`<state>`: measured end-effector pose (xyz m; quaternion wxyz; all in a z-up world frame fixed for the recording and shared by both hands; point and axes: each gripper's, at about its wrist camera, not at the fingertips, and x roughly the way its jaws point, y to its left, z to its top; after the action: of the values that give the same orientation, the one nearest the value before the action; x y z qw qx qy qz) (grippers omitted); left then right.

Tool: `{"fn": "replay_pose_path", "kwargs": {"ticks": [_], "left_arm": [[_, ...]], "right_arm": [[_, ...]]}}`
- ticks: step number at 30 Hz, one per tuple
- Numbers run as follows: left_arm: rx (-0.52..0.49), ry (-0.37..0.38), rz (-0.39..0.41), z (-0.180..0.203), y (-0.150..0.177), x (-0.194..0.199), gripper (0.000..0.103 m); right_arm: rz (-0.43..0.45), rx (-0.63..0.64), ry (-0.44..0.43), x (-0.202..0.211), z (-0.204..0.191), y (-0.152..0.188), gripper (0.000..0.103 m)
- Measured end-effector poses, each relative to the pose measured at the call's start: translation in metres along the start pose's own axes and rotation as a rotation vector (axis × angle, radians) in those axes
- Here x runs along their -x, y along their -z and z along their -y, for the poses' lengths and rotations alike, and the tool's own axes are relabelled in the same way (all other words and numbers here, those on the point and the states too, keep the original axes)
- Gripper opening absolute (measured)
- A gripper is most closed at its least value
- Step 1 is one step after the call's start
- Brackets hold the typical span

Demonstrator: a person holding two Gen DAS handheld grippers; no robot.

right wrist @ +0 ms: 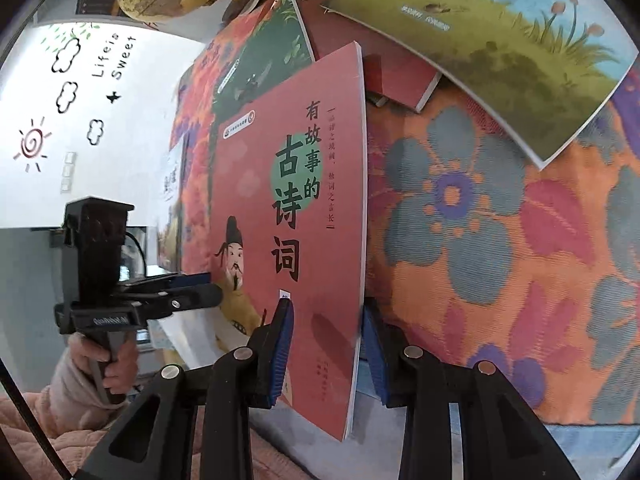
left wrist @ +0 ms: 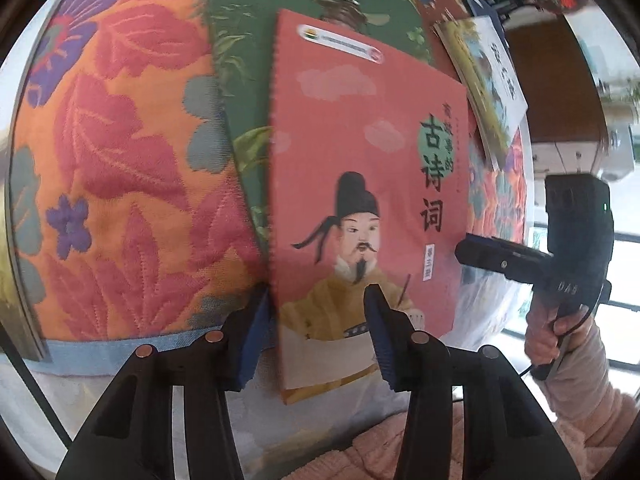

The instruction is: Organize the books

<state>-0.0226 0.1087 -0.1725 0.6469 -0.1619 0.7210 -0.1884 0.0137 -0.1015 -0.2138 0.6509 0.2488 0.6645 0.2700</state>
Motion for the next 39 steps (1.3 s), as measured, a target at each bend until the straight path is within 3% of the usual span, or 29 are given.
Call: {"fn": "replay_pose_path", "kwargs": {"ticks": [4, 10, 14, 21, 39], "left_arm": [[-0.024, -0.039, 0.0, 0.011, 0.002, -0.003, 0.039], [-0.196, -0.271, 0.03, 0.049, 0.026, -0.008, 0.038], [-0.233, -0.222, 0.088, 0.067, 0.035, 0.005, 0.038], [-0.253, -0.2, 0.143, 0.073, 0.041, 0.034, 0.038], [-0.397, -0.299, 0.205, 0.087, 0.057, 0.049, 0.038]], "right_arm": [[-0.004, 0.006, 0.057, 0.005, 0.0, 0.005, 0.016], [0.017, 0.029, 0.027, 0.014, -0.015, 0.027, 0.012], [0.054, 0.119, 0.1, 0.022, -0.039, 0.035, 0.012], [0.094, 0.168, 0.121, 0.033, -0.054, 0.047, 0.012], [0.133, 0.282, 0.184, 0.04, -0.084, 0.054, 0.012]]}}
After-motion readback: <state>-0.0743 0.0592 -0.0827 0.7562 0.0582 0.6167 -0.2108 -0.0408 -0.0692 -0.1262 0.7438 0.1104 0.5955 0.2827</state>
